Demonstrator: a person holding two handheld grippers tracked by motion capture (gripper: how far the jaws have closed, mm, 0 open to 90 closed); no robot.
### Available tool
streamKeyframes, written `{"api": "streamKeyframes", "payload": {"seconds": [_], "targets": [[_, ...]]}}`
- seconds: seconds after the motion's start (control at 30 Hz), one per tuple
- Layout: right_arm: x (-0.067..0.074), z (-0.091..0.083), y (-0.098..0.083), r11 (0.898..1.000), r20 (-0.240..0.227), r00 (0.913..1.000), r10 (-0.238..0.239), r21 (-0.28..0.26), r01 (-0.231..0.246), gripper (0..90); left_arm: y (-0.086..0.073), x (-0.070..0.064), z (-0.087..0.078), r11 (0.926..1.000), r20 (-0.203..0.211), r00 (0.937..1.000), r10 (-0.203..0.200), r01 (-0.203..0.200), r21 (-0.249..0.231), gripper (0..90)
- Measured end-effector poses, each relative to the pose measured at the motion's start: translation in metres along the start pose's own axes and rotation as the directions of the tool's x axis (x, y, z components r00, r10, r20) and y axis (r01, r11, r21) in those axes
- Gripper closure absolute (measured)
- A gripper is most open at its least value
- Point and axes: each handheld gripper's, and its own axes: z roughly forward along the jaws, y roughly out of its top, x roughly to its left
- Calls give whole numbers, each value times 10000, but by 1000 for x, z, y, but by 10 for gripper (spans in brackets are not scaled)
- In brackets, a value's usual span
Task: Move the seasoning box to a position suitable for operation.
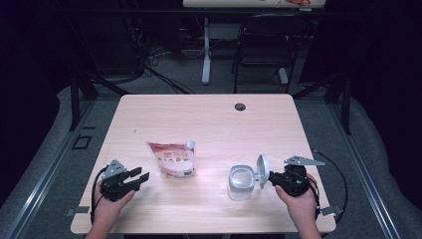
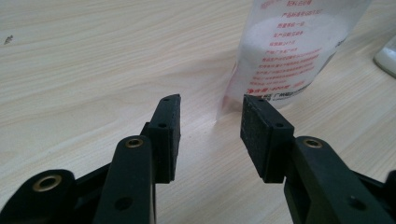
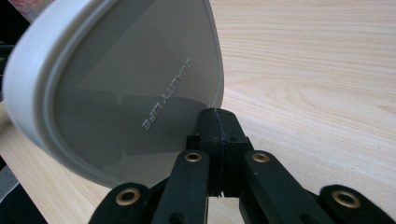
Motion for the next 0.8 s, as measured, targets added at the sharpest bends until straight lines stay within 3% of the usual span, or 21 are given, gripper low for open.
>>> {"api": "streamKeyframes", "payload": {"seconds": [0.43, 0.6, 0.8], "targets": [[-7, -4, -12, 9998, 473, 9989, -38, -181, 47, 842, 0, 1, -3, 9999, -73, 10000, -38, 37, -134, 582], [-7, -8, -23, 9974, 901, 9937, -663, -211, 685, 768, 0, 2, -4, 9999, -49, 10000, -37, 36, -113, 582], [-5, -12, -33, 9949, 1063, 9893, -999, -55, 1010, 720, 0, 2, -4, 9999, -61, 10000, -39, 38, -126, 581]]}}
